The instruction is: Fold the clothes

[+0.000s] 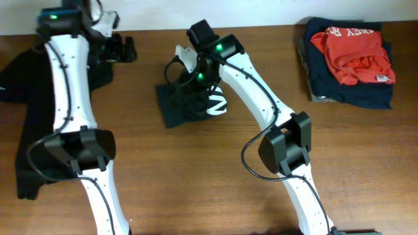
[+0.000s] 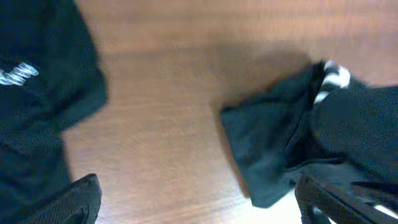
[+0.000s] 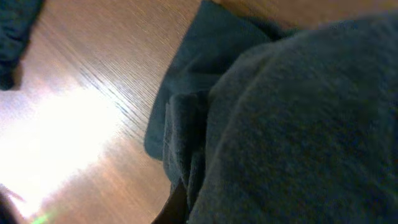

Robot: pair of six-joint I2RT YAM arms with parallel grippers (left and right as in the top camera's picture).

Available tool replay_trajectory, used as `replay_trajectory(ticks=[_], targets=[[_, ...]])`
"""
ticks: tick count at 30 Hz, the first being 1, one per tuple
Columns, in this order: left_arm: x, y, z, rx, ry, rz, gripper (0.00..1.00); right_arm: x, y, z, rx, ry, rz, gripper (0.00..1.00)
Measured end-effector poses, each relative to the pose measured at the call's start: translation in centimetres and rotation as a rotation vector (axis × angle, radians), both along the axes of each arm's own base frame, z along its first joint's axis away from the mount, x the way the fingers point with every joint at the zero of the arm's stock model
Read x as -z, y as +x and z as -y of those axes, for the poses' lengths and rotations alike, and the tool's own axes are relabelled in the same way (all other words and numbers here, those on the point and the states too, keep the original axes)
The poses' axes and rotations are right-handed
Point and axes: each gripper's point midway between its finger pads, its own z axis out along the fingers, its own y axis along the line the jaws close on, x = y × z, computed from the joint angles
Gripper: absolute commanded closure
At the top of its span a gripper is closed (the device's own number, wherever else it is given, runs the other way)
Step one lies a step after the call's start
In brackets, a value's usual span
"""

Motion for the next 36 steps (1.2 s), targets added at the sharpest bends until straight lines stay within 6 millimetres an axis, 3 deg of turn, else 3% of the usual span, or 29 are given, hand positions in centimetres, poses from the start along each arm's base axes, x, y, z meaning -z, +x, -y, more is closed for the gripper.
replay_trajectory(ticks=[6,8,9,10,11,13,18,21,26,27,29,32,36], targets=[[-4.1,0.6,-2.9,-0.086,-0.012,0.127,0.01,0.3,-0.2,-1.5,-0.019,0.012,0.023,0.91],[-4.3,0.5,-3.6,-0.103,-0.014,0.132,0.01,0.3,-0.7,-2.3,-0.037,0.011,0.029,0.73],[-4.3,0.5,-3.9,-0.112,-0.015,0.131,0.01,0.3,-1.1,-2.8,-0.046,0.010,0.029,0.49],[-4.2,0.4,-4.2,-0.117,-0.016,0.130,0.01,0.3,-1.5,-3.5,-0.059,0.011,0.032,0.34],[-4.2,0.4,-4.3,-0.123,-0.018,0.128,0.01,0.3,-2.1,-4.1,-0.080,0.012,0.034,0.25],[-4.2,0.4,-4.4,-0.125,-0.018,0.128,0.01,0.3,-3.4,-5.5,-0.139,0.010,0.047,0.18],[-4.3,0.5,-4.4,-0.127,-0.020,0.130,0.01,0.4,-6.7,-7.6,-0.259,-0.001,0.040,0.14],[-4.3,0.5,-4.4,-0.130,-0.021,0.129,0.01,-0.5,-6.7,-7.2,-0.257,-0.001,0.037,0.14],[-4.3,0.5,-4.4,-0.130,-0.021,0.129,0.01,-5.3,-2.9,-4.0,-0.152,0.049,0.108,0.14],[-4.3,0.5,-4.4,-0.130,-0.021,0.129,0.01,-7.1,-1.3,-2.4,-0.102,0.068,0.139,0.15],[-4.3,0.5,-4.4,-0.130,-0.021,0.129,0.01,-8.5,0.2,-0.6,-0.053,0.082,0.166,0.16],[-4.3,0.5,-4.4,-0.130,-0.021,0.129,0.01,-9.3,2.3,2.0,0.019,0.091,0.185,0.18],[-4.3,0.5,-4.4,-0.130,-0.021,0.129,0.01,-8.4,3.3,1.5,0.054,0.107,0.184,0.20]])
